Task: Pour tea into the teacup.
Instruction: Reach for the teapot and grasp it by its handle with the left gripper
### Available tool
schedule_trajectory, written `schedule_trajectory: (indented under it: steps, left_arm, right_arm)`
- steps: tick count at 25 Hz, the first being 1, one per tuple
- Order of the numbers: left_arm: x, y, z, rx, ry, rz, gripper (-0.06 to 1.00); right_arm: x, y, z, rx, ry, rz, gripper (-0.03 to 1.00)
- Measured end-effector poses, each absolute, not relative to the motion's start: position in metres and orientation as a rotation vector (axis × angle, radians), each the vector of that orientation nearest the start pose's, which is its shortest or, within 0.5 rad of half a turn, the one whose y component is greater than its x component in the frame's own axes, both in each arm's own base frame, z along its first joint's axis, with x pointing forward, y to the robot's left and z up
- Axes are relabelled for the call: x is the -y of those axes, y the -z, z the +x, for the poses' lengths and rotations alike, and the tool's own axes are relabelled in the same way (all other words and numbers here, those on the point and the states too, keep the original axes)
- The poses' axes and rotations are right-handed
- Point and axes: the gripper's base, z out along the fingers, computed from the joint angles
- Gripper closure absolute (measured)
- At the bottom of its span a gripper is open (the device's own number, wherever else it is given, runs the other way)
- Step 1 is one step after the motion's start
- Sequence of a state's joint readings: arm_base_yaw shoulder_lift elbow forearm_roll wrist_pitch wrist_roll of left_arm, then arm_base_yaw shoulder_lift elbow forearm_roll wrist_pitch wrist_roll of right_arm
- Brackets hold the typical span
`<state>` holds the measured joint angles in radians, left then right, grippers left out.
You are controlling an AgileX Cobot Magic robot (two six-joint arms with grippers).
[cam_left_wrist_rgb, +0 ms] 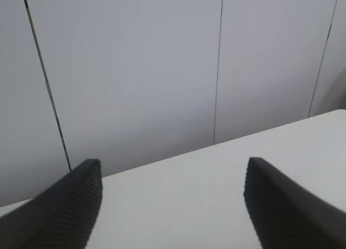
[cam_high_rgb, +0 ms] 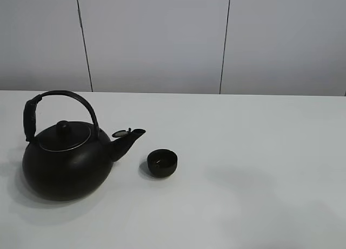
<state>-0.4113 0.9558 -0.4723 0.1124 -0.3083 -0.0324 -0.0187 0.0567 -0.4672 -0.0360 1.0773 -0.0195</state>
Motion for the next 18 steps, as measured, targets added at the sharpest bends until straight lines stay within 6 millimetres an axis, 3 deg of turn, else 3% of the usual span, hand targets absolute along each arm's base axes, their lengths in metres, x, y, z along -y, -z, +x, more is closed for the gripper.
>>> schedule_trajectory:
  steps: [6,18]
  left_arm:
    - [0.074,-0.237,0.19,-1.678,0.261,0.39,0.41]
    - [0.075,-0.173,0.226,-1.851,0.228,0.303,0.41]
  right_arm:
    - [0.003,-0.267,0.006,-2.151,0.066,-0.001,0.53]
    - [0.003,-0.267,0.006,-2.151,0.066,-0.001,0.53]
